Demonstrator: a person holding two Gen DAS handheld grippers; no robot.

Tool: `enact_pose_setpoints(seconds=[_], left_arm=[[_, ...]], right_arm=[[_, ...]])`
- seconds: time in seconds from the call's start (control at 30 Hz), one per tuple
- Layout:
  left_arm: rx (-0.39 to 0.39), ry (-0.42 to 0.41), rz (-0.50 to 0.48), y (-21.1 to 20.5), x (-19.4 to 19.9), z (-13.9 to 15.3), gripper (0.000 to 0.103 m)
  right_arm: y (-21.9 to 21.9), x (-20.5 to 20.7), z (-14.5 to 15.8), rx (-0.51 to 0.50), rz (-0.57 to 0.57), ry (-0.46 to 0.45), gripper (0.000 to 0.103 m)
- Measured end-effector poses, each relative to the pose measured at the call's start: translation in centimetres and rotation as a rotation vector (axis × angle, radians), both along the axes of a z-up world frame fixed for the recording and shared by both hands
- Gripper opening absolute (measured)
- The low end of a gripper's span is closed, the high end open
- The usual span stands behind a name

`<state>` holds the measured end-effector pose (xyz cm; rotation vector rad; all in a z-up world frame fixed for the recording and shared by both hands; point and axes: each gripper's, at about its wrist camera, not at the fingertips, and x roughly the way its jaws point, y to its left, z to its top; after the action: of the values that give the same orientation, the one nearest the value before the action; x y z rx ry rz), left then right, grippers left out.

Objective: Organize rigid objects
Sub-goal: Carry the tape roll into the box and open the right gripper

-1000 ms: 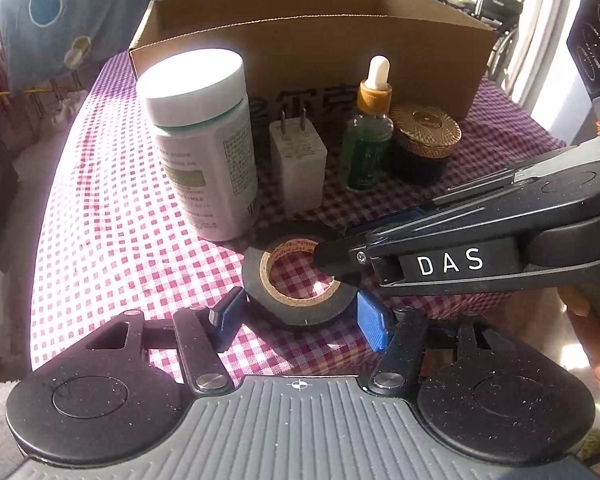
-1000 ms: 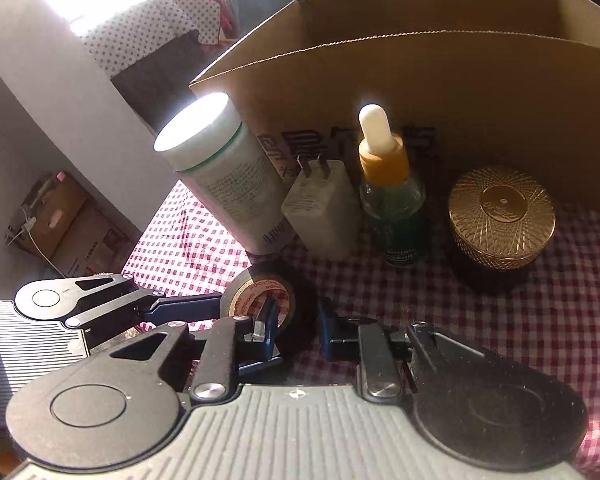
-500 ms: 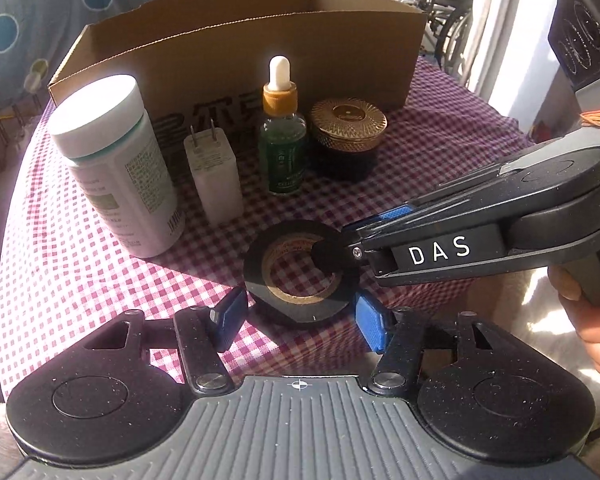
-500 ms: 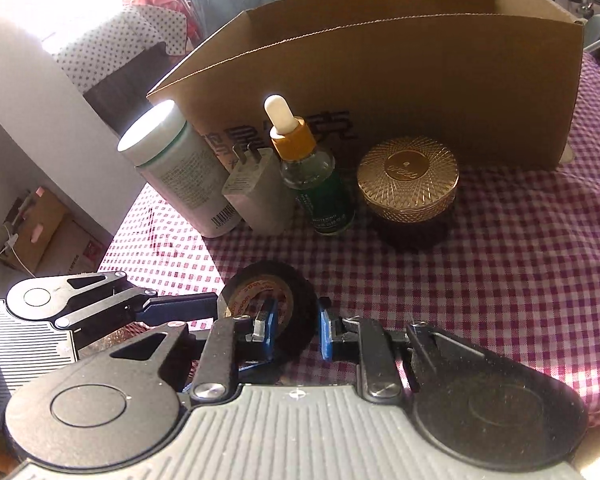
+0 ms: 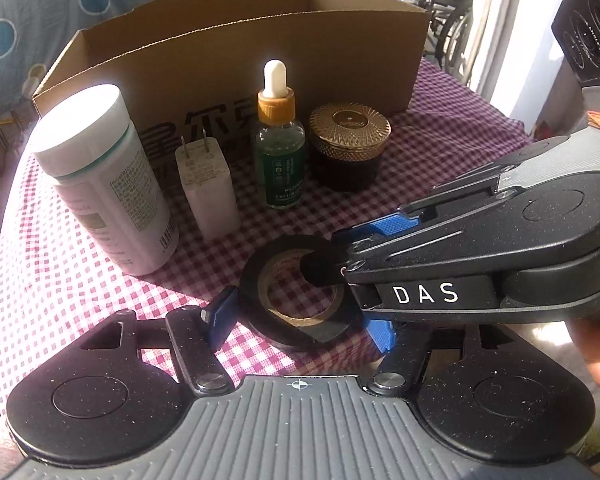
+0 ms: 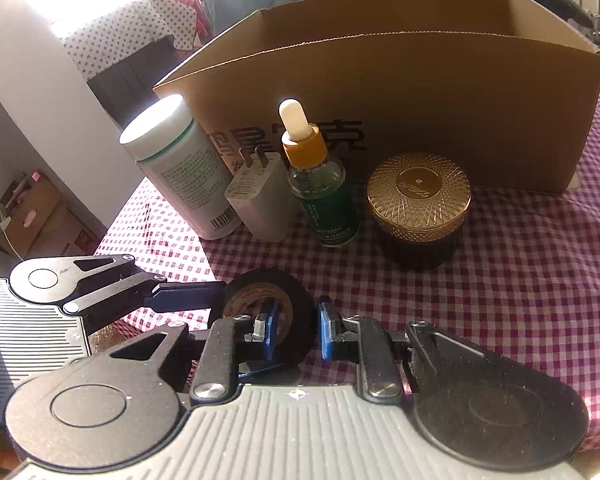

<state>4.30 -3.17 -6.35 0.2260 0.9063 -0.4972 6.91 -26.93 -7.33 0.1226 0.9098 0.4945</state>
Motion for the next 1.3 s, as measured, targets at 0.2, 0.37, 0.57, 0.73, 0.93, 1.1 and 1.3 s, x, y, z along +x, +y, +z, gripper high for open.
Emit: enact_pose_setpoints(seconds=[0.2, 0.37, 0.57, 0.73, 0.93, 1.1, 1.3], left_arm=[[-0.005, -0.004, 0.008, -0.2, 0.0, 0.0, 0.066], [-0.039, -0.046, 0.019, 0.3, -0.9, 2.2, 0.066], [-0.056, -0.220, 0.018, 1.1, -2.4, 7.8, 0.066], [-0.054, -0.365, 0.028, 1.2, -1.6, 12.6, 0.066], [-0.050, -0.396, 0.031, 0.9, 3.2, 15.6, 0.066], [-0.044, -0.209, 0.031, 0.9, 10.1, 14.7, 0.066], [0.002, 0.062, 0.028, -0.2, 17.5, 10.7, 0.066]], right_arm=[[0.0, -0.1, 0.1, 0.000, -0.004, -0.005, 0.023], [0.0, -1.6, 2.3, -0.011, -0.008, -0.067, 0.023], [-0.1, -3.6, 7.9, -0.002, -0.008, -0.232, 0.023], [-0.1, -3.1, 13.4, 0.013, 0.014, -0.392, 0.023], [0.6, 1.8, 17.3, 0.002, 0.059, -0.433, 0.024], [1.3, 9.5, 16.5, 0.009, 0.087, -0.267, 0.024], [1.0, 18.4, 12.0, 0.024, 0.086, 0.028, 0.024]])
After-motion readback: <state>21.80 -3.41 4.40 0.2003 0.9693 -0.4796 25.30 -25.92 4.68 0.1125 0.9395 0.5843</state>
